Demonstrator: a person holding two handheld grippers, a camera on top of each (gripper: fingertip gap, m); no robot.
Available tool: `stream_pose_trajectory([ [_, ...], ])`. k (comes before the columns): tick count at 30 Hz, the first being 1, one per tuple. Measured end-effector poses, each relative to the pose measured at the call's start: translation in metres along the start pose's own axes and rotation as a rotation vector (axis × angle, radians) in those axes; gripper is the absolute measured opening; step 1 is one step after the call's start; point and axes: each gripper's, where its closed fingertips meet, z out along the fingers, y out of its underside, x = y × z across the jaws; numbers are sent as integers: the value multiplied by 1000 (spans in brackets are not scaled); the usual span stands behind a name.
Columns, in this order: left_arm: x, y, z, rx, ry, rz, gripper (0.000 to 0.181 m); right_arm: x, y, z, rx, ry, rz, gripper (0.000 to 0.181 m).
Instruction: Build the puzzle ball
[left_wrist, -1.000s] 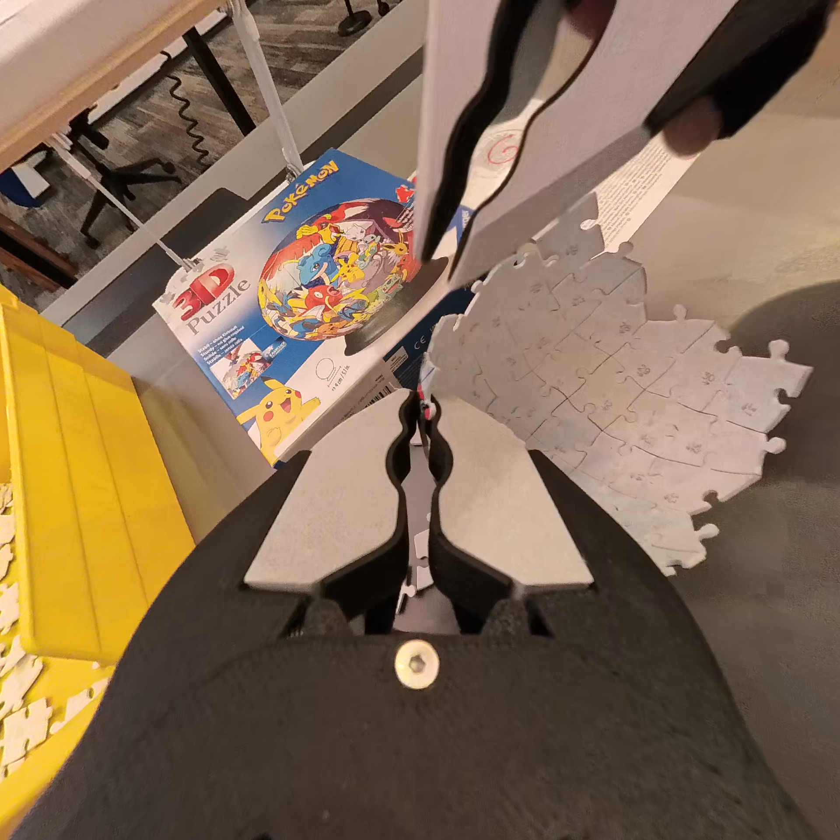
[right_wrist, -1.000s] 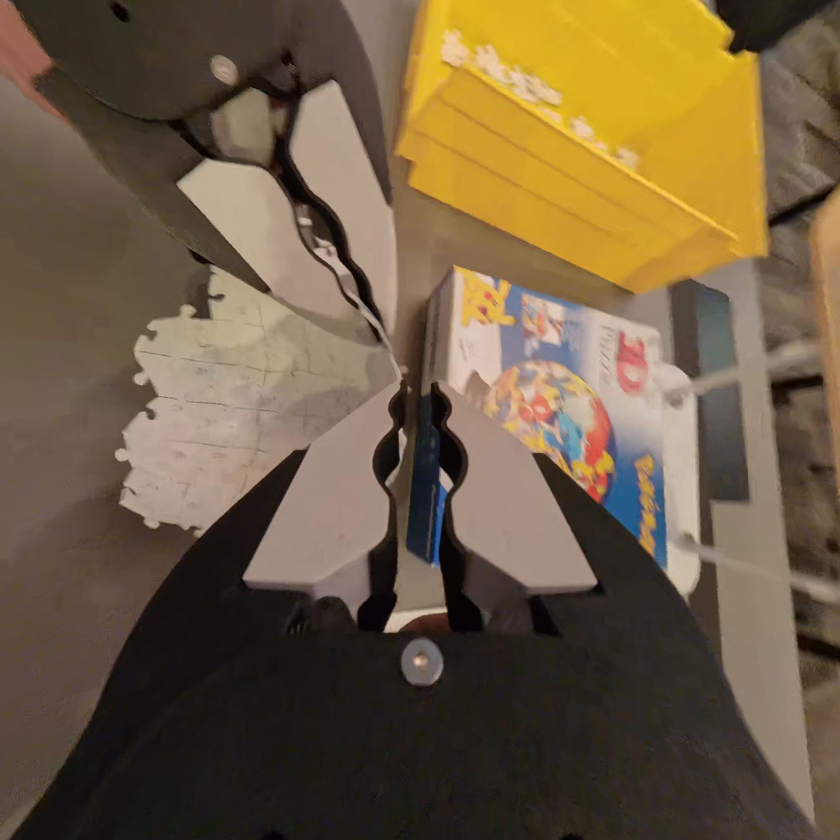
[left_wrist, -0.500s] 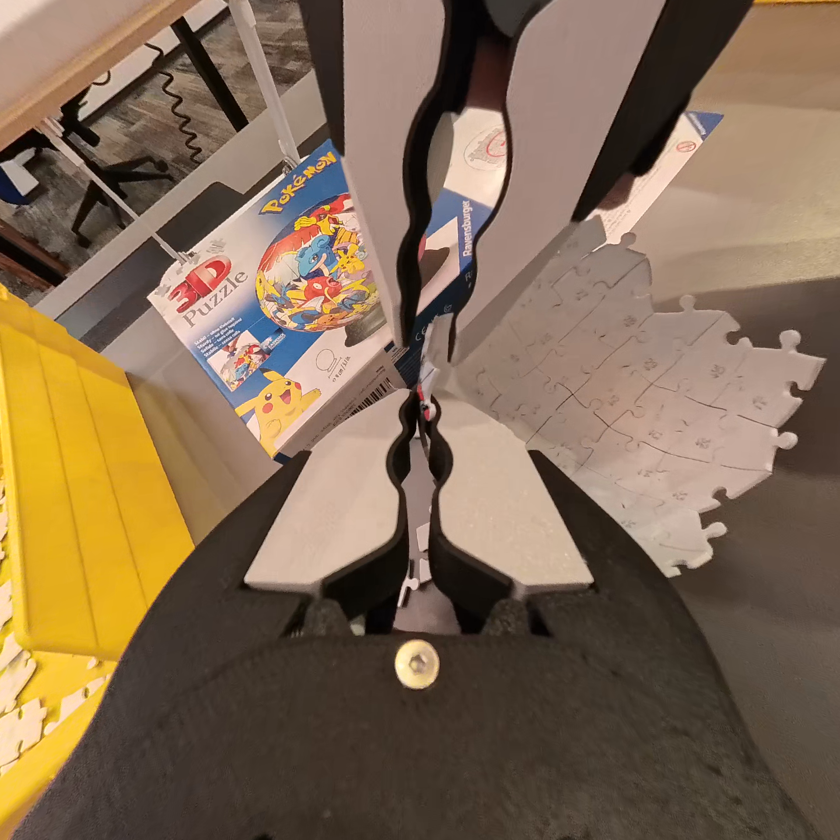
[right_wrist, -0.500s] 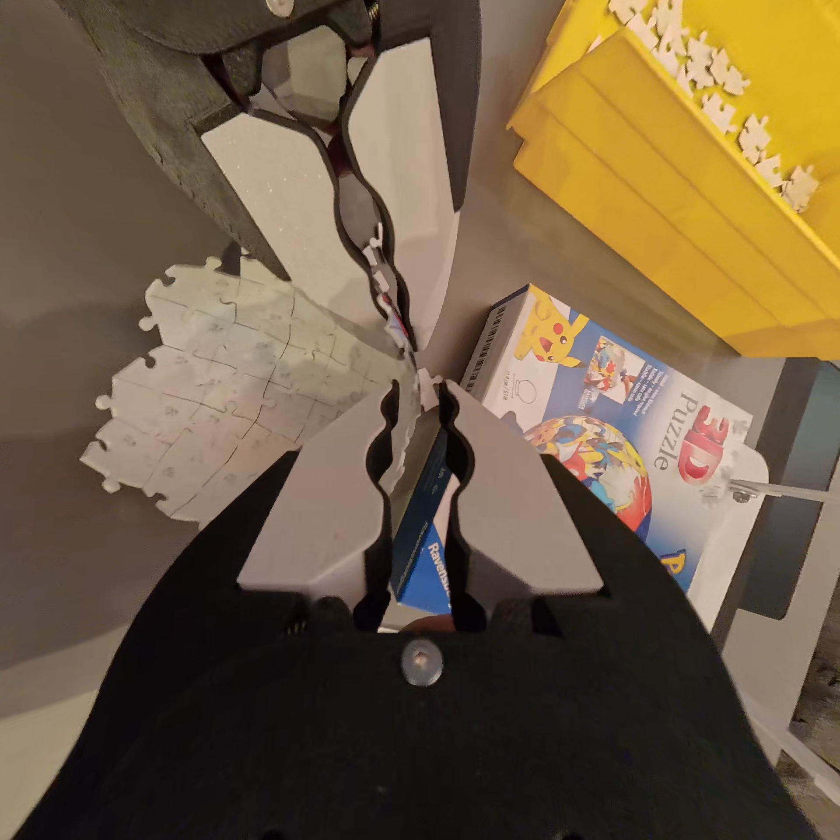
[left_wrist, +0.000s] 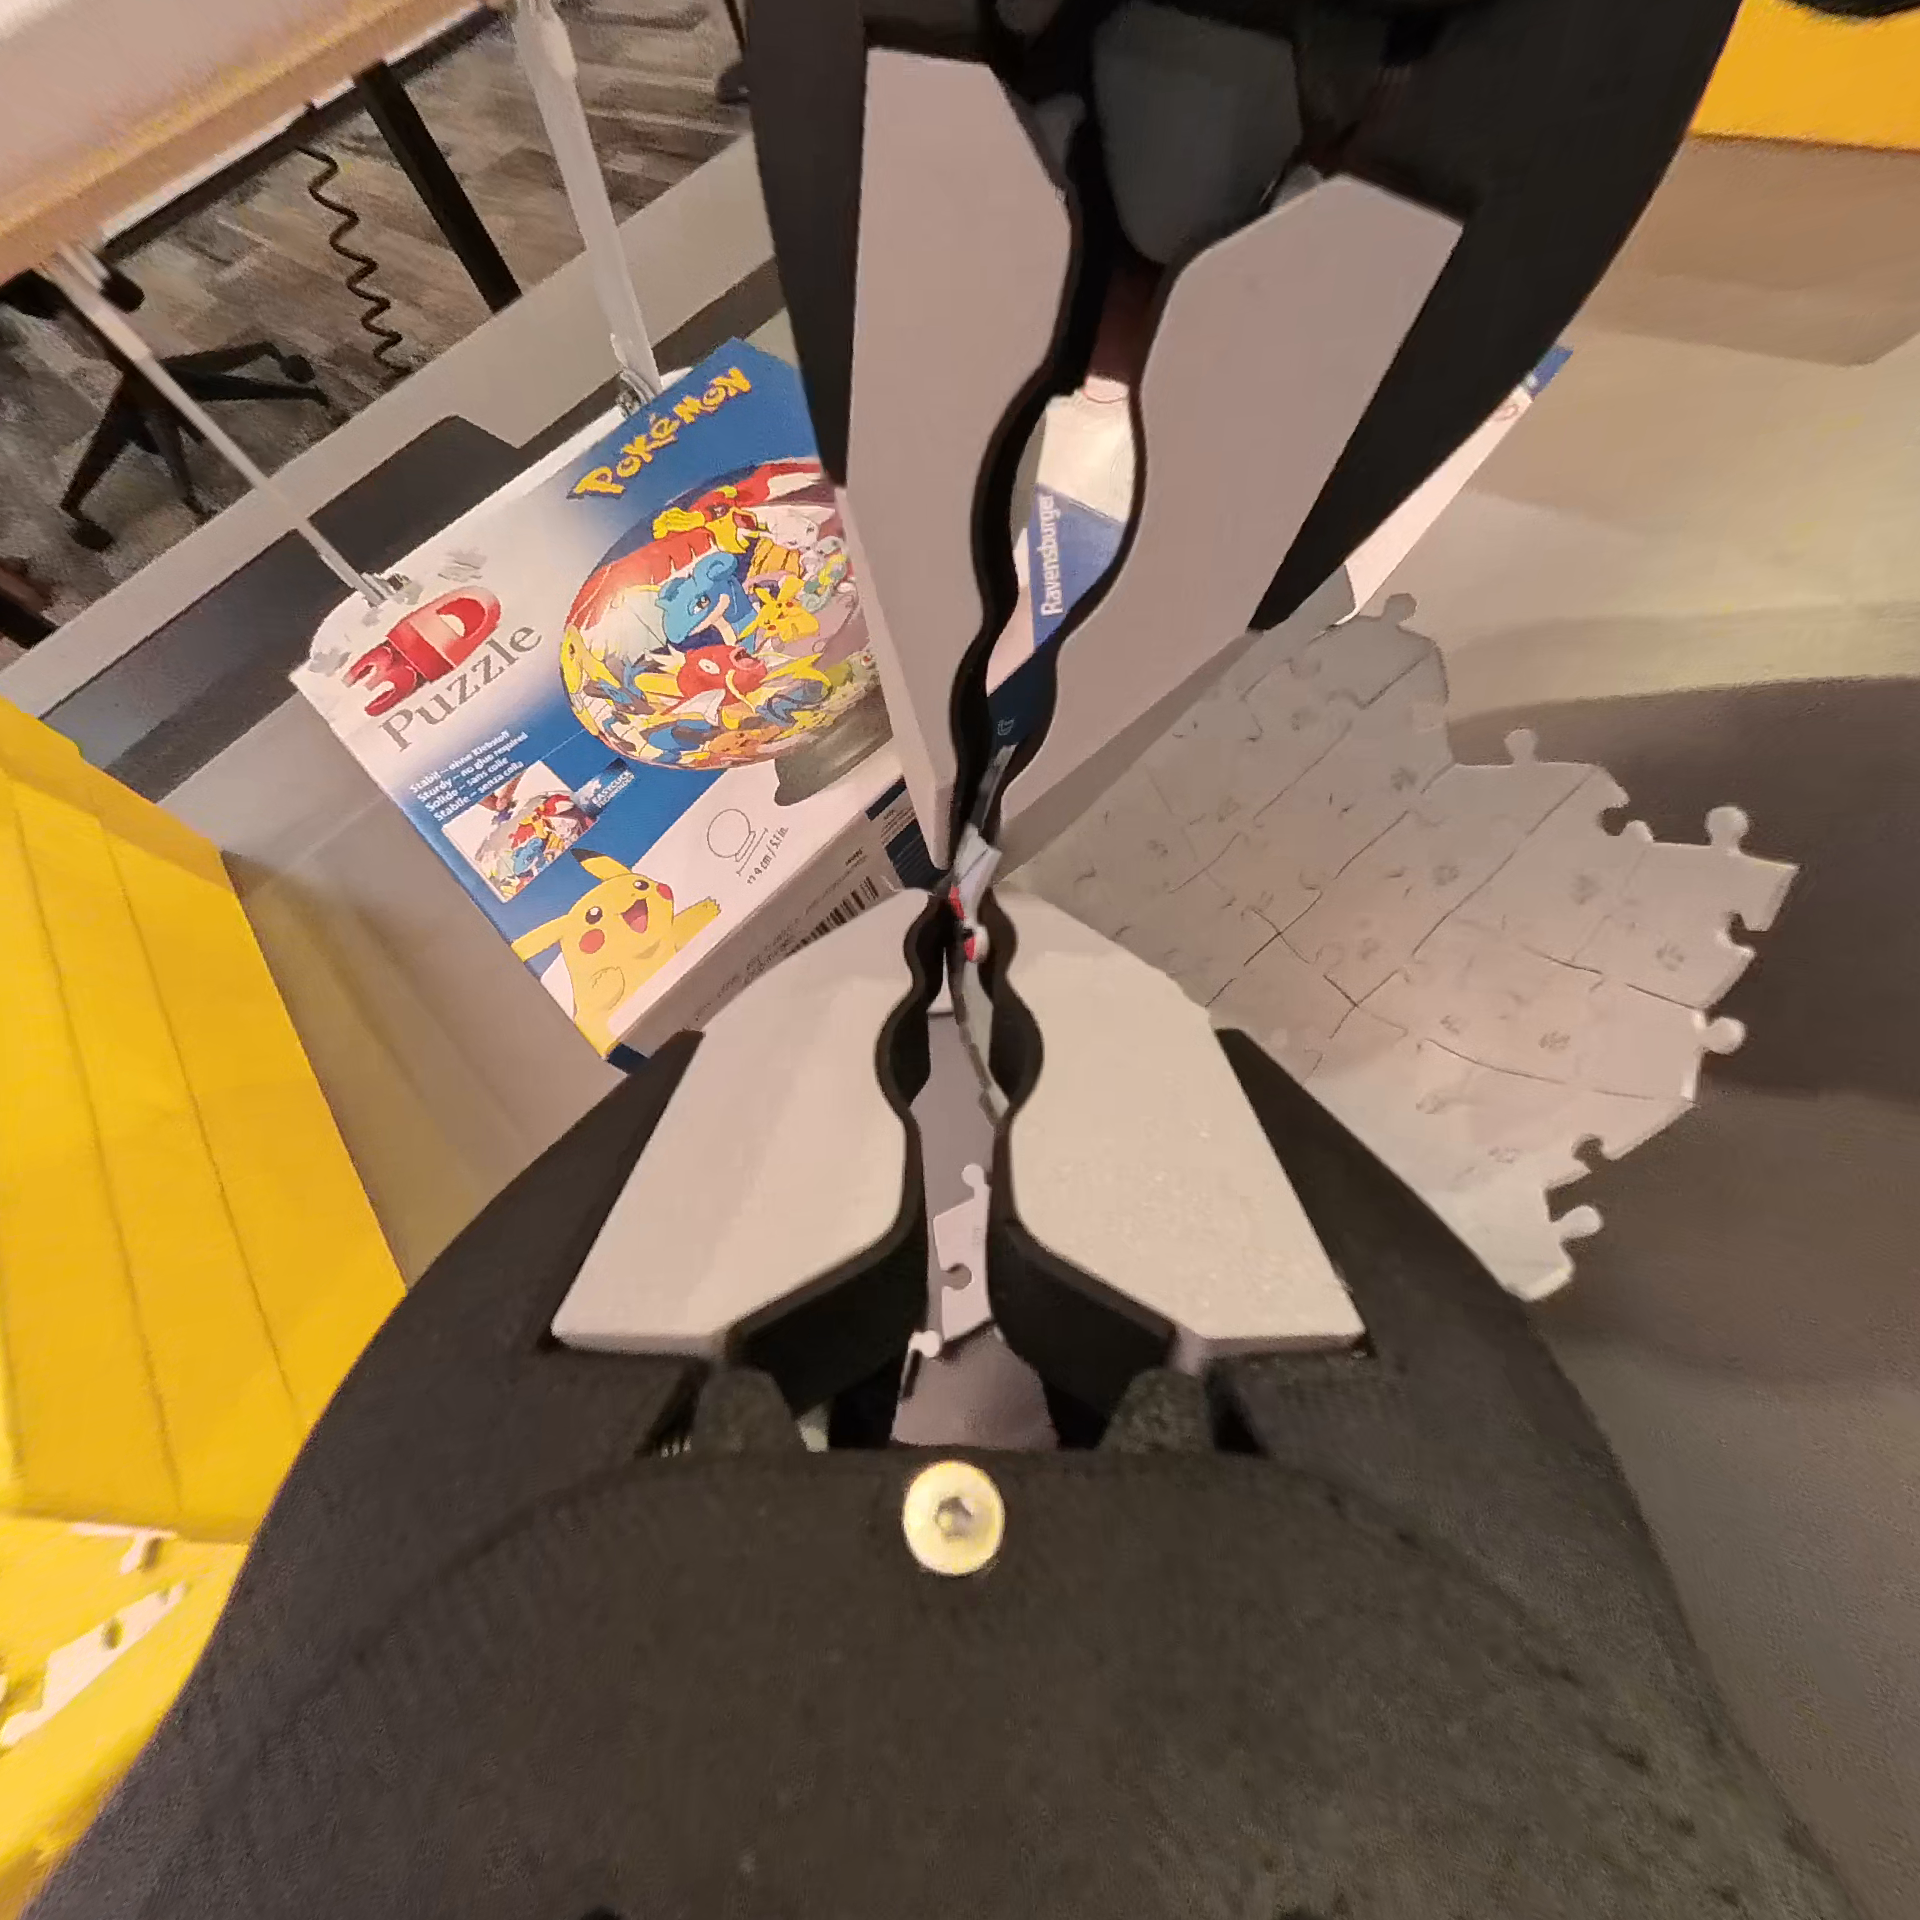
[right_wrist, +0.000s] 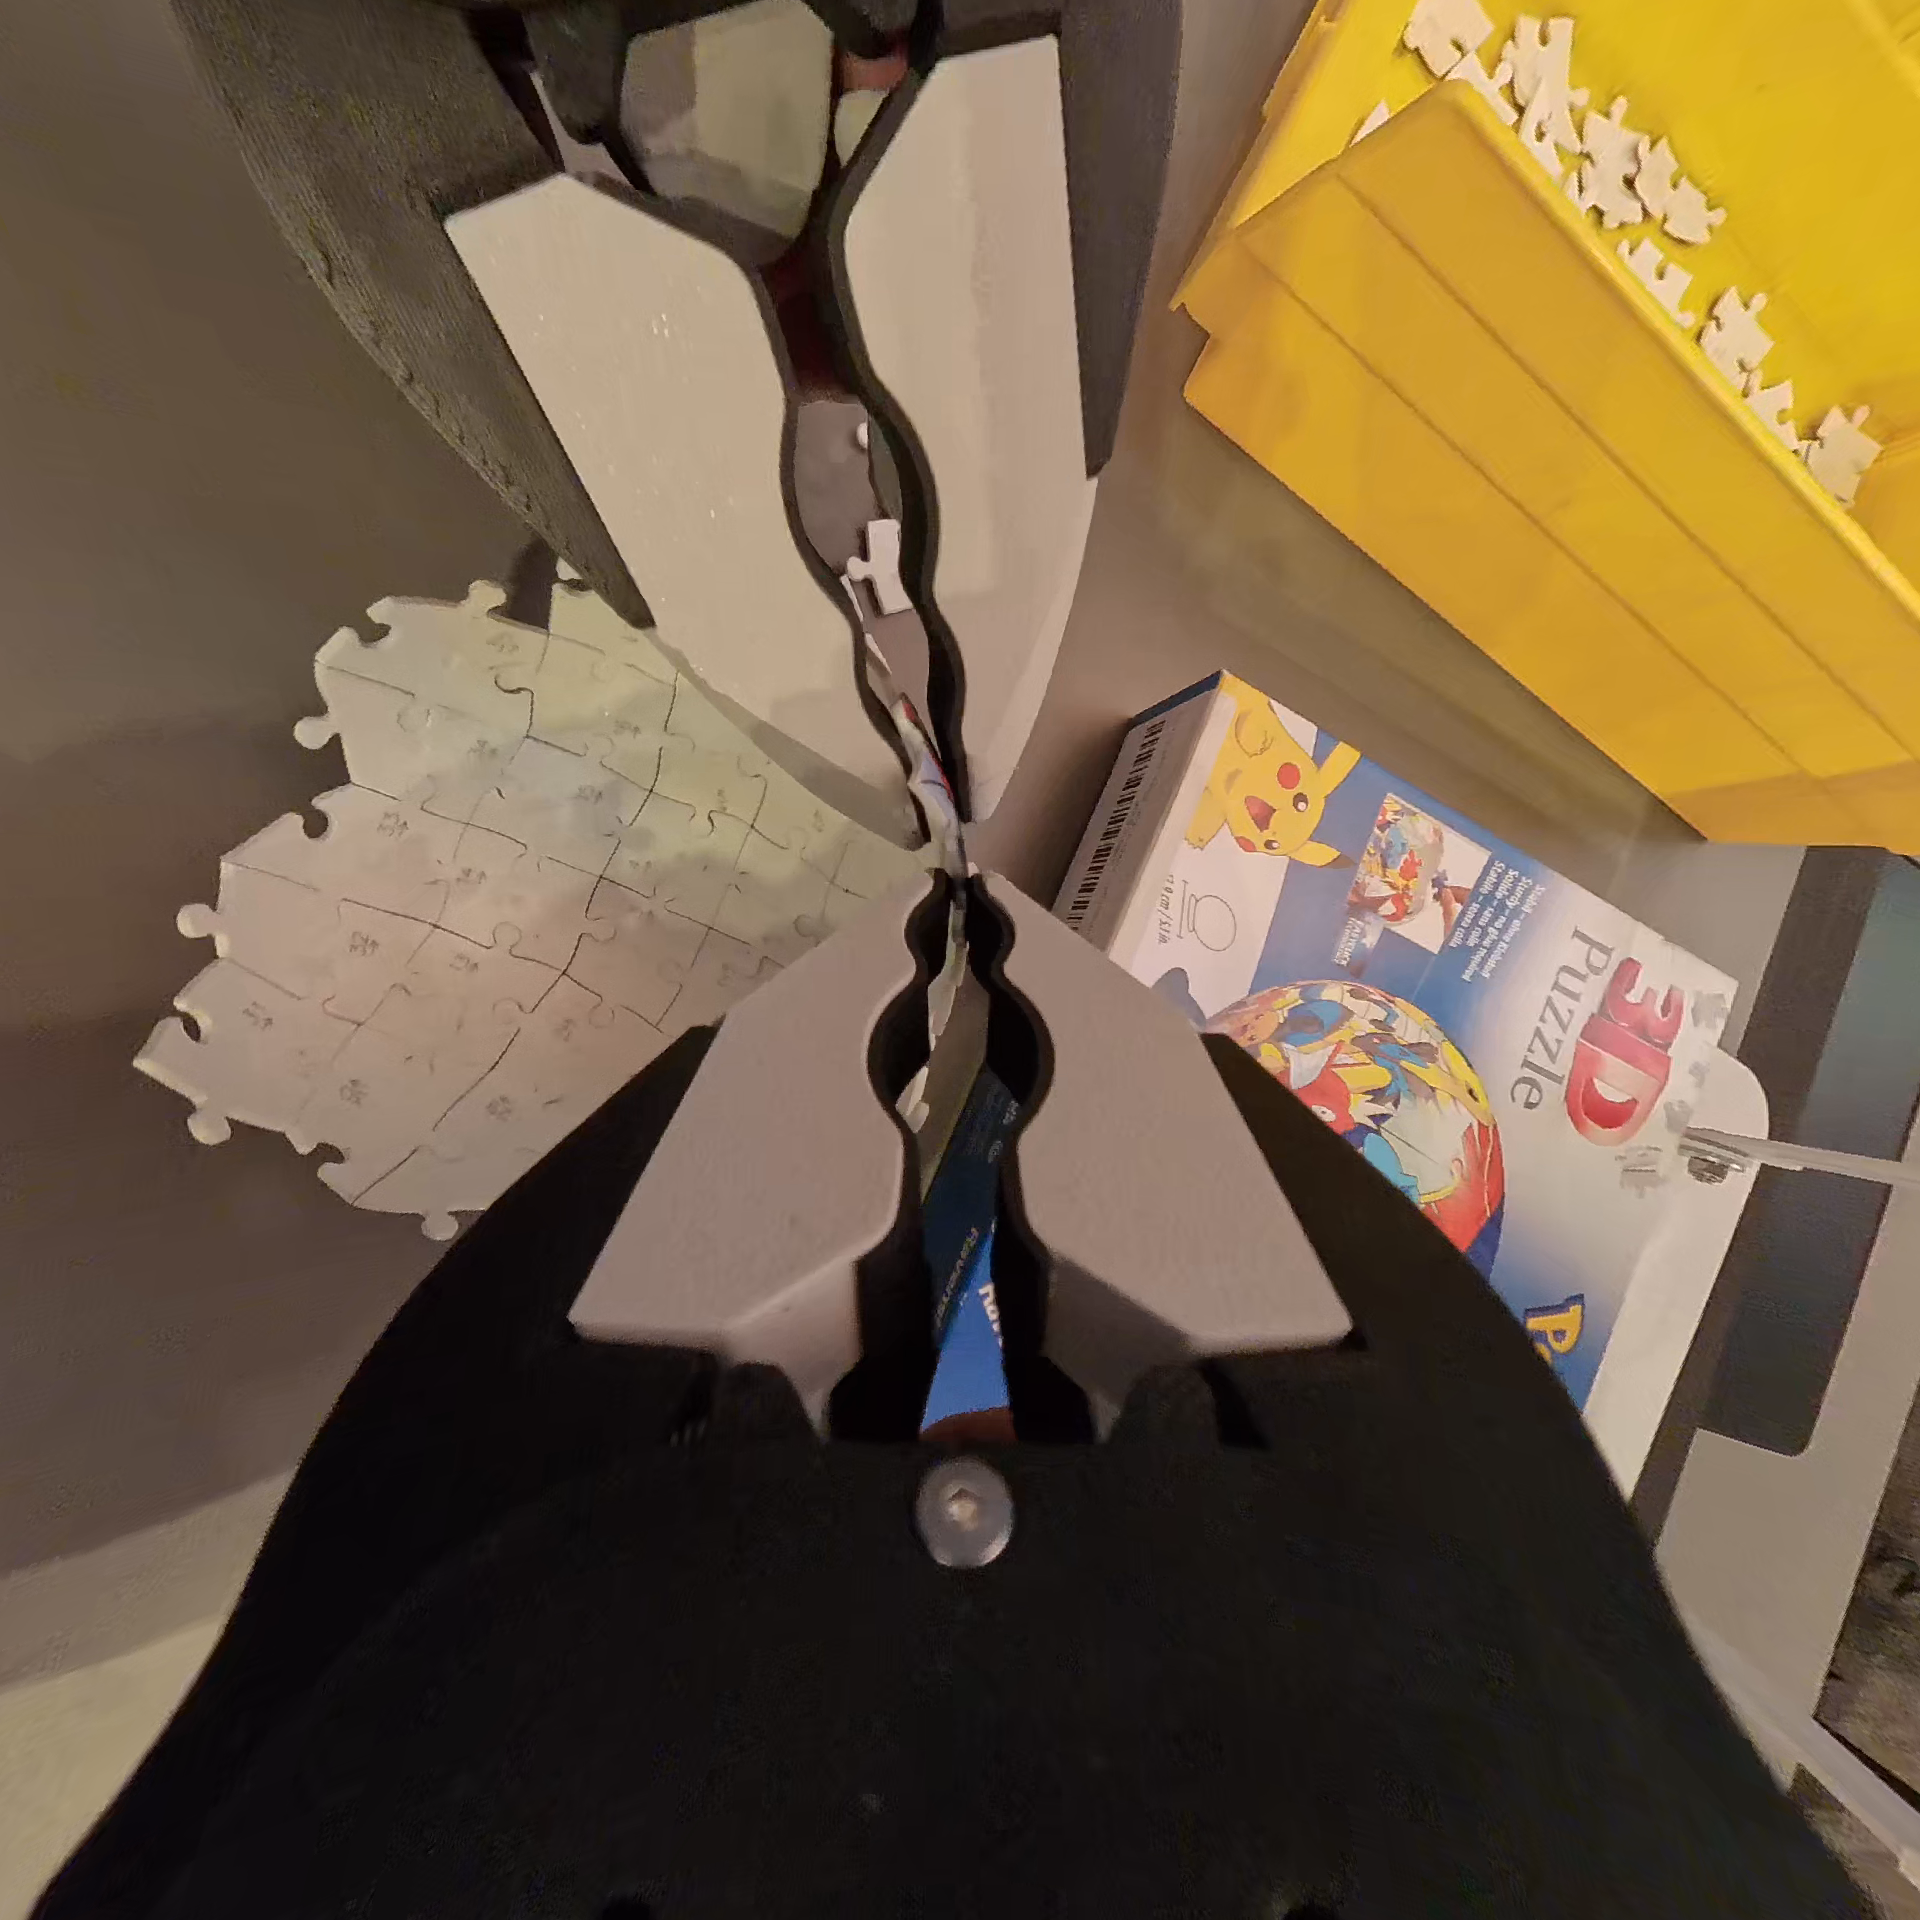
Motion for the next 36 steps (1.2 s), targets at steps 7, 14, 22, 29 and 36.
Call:
stream_pose_trajectory([
  [7,3,0,-6,-13,38,4,13,0,0,0,-1,-5,17,1],
  [14,0,2,-8,-82,12,53,8,2,1,1,1,20,35,3],
  [22,1,5,-5,-93,-9,81,3,-2,1,10,-34,-5,16,8],
  [29,2,6,-4,-79,-2,73,3,-7,3,10,-47,-60,18,0],
  [36,-2,6,-5,-70,4,40,6,-3,2,11,-28,-53,61,14],
])
